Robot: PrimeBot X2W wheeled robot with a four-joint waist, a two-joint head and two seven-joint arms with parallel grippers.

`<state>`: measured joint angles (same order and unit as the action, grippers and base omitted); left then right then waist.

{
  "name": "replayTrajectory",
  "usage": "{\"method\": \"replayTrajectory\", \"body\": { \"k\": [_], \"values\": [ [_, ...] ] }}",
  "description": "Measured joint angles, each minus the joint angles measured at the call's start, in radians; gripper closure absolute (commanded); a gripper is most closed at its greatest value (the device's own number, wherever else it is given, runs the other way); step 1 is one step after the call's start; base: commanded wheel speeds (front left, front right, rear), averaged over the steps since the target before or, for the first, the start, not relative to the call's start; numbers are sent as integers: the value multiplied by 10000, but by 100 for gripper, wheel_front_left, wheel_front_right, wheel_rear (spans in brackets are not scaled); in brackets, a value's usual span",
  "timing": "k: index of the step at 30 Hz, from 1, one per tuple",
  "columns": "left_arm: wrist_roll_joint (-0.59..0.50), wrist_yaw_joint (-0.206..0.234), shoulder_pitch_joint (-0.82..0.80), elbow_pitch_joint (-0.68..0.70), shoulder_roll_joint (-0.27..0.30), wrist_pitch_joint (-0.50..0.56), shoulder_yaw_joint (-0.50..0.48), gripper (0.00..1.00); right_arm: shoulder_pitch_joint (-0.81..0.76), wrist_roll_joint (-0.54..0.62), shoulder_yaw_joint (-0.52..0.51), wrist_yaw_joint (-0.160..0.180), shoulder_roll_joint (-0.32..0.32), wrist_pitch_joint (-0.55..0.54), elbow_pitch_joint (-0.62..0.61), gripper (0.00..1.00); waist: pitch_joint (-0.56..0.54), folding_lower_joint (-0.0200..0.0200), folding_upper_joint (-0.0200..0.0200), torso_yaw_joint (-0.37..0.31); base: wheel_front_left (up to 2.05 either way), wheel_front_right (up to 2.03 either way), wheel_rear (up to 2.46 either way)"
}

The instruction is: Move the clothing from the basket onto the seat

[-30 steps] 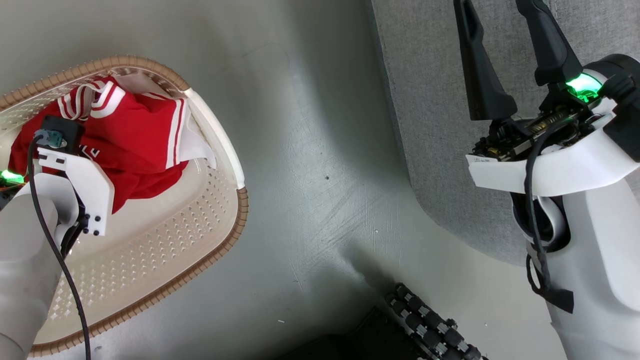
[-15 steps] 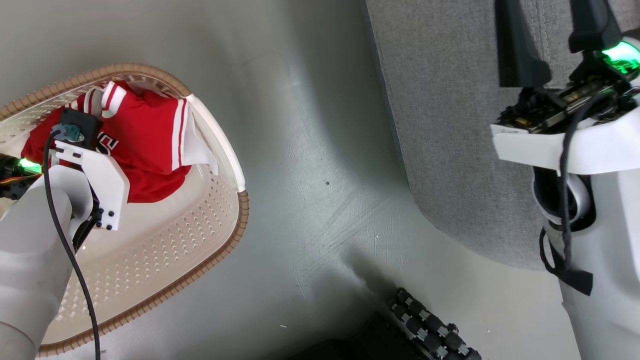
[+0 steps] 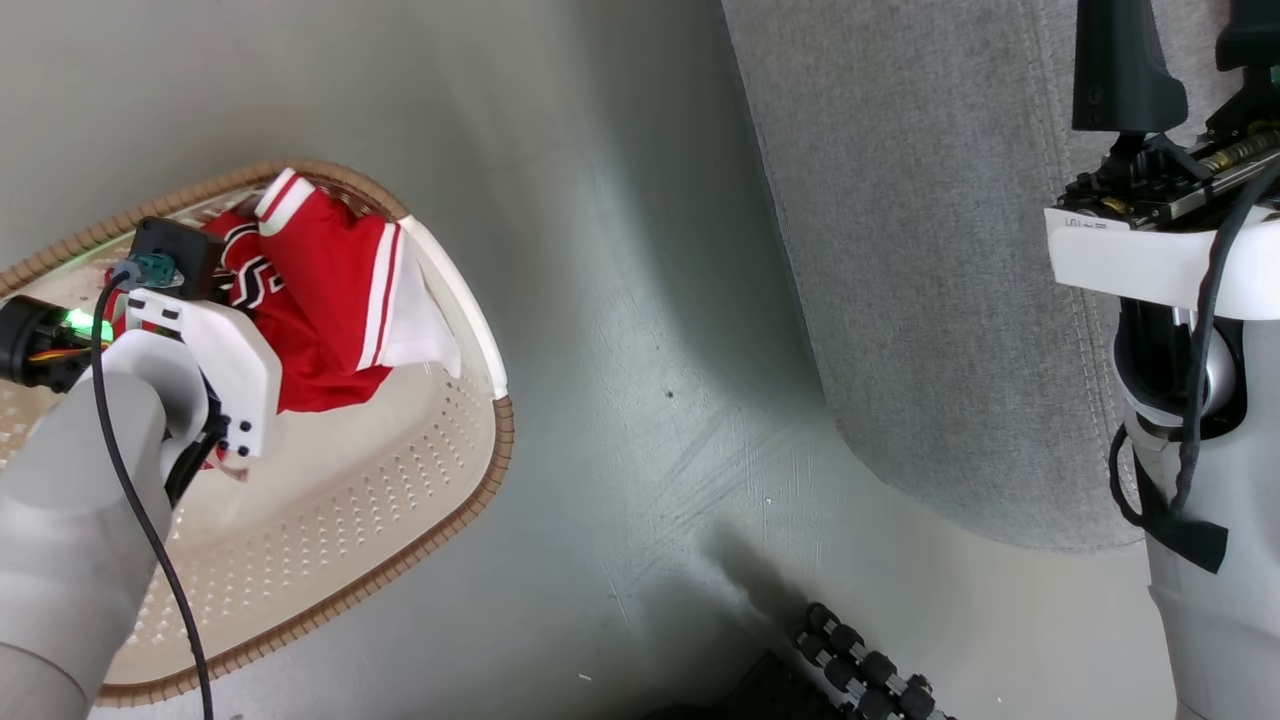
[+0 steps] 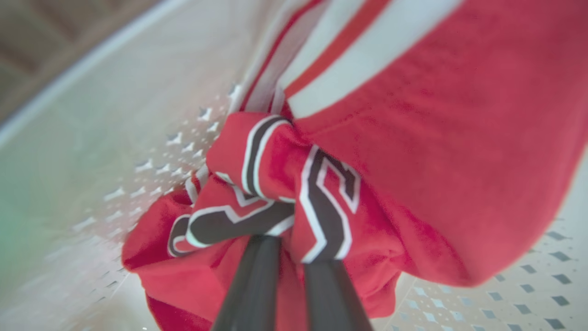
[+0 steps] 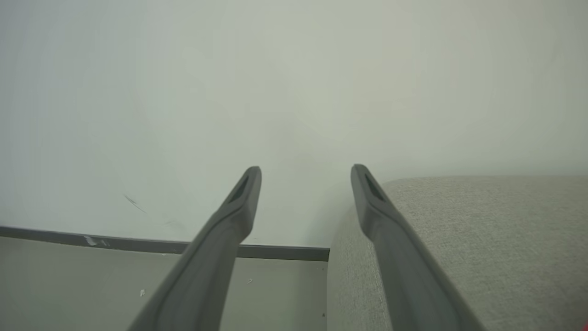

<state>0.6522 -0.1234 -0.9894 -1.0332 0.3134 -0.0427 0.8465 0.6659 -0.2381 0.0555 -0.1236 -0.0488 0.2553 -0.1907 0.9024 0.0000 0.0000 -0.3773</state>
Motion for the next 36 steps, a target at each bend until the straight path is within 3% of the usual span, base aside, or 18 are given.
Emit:
{"method": "replayTrajectory", "body": {
  "k": [15,36],
  "values": [
    [922,-25,1000,1415,-378,-1120,71,100,-63,-36,-259,0,0,0,270,0,-1261,0,0,354,0,0,0],
    [2242,-25,1876,3534,-84,-1893,-372,100,-1126,387,-165,0,-295,0,1149,0,-3714,0,0,1142,0,0,0]
  ]
}}
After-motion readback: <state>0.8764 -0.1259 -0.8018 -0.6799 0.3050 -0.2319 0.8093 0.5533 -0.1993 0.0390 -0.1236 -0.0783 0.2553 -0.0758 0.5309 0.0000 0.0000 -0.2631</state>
